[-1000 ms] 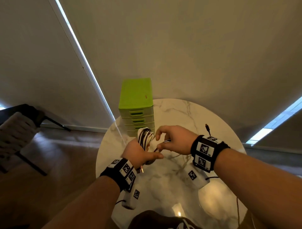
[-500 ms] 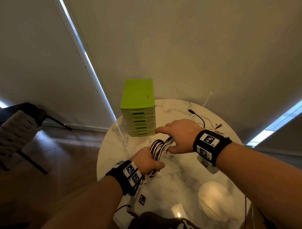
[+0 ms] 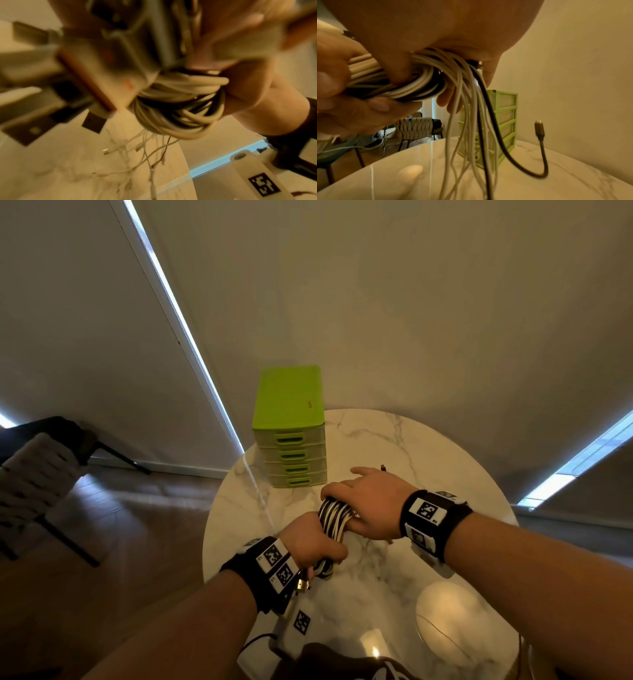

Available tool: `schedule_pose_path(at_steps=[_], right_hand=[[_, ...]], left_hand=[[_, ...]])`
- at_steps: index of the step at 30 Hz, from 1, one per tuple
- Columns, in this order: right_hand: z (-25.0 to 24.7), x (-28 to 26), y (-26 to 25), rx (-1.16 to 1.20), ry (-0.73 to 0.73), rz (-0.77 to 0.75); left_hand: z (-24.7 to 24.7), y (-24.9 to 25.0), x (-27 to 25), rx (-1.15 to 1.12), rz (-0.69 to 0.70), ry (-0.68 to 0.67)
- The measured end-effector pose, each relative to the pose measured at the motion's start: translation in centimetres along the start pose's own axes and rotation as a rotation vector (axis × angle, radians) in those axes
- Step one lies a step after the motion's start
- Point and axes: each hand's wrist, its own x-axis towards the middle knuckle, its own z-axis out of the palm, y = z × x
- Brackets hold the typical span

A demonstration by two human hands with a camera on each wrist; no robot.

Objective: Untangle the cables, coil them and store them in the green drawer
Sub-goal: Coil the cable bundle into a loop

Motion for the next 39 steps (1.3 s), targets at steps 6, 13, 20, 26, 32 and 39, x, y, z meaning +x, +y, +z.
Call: schedule_pose_path(at_steps=[6, 13, 20, 26, 32, 39], right_hand=[[0.4, 0.8, 0.0, 0.036, 0.004, 0.003], [0.7, 0.6, 0.0, 0.005, 0.058, 0.025], [1.3, 1.4, -0.9, -0.02, 0.019, 0.101], [0.3, 1.5, -1.4, -0.123, -0.015, 0.212], [-0.7, 1.7, -1.5, -0.183, -0.143, 0.287], [0.2, 2.4, -1.3, -0.011, -0.281, 0.258]], left_hand=[[-0.6, 0.0, -0.3, -0.061, 0.036, -0.075], [-0.3, -0.1, -0.5, -0.03, 0.069, -0.081], [0.9, -0.4, 0.1, 0.008, 0.068, 0.015], [0.5, 0.0, 0.2, -0.018, 0.074, -0.008], [0.3, 0.4, 0.4, 0.164, 0.08, 0.025], [1.1, 0.1, 0.3, 0.217, 0.081, 0.065]])
